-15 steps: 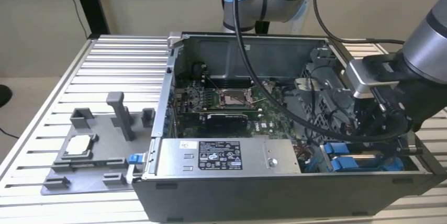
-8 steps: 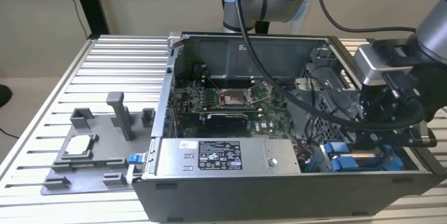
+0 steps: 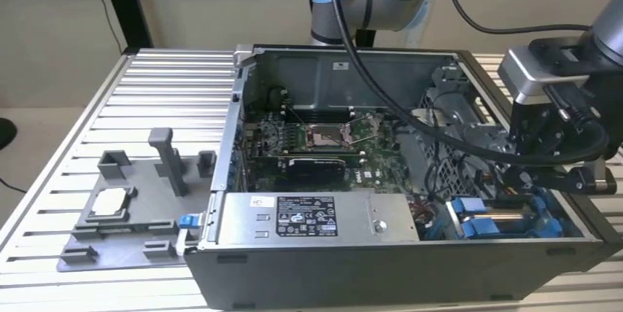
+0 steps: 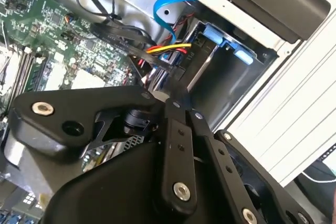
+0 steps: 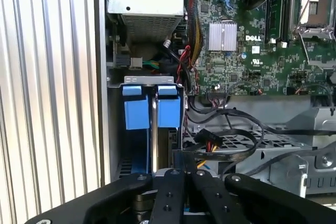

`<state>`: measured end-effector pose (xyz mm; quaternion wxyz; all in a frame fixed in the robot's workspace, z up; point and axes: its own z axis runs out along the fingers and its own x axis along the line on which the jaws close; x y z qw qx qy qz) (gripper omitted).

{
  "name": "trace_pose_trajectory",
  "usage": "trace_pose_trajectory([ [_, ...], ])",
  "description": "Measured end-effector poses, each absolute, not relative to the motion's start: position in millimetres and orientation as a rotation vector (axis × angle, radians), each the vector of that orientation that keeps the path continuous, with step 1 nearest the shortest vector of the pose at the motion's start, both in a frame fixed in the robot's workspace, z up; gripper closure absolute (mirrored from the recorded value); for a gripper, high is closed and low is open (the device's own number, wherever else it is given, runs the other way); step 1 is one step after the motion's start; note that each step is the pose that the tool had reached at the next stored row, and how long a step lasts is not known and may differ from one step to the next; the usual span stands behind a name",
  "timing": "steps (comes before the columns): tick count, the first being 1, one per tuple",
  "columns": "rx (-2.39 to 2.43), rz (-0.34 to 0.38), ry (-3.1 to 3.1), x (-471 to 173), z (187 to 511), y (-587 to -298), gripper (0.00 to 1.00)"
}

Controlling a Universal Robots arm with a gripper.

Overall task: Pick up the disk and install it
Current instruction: 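Insert the second disk wire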

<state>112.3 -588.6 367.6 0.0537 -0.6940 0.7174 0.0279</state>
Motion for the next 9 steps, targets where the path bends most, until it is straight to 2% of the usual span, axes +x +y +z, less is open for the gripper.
trace_pose_trajectory([
  [9,-2.109,0.085,2.18,112.3,367.6,-589.0,1.0],
])
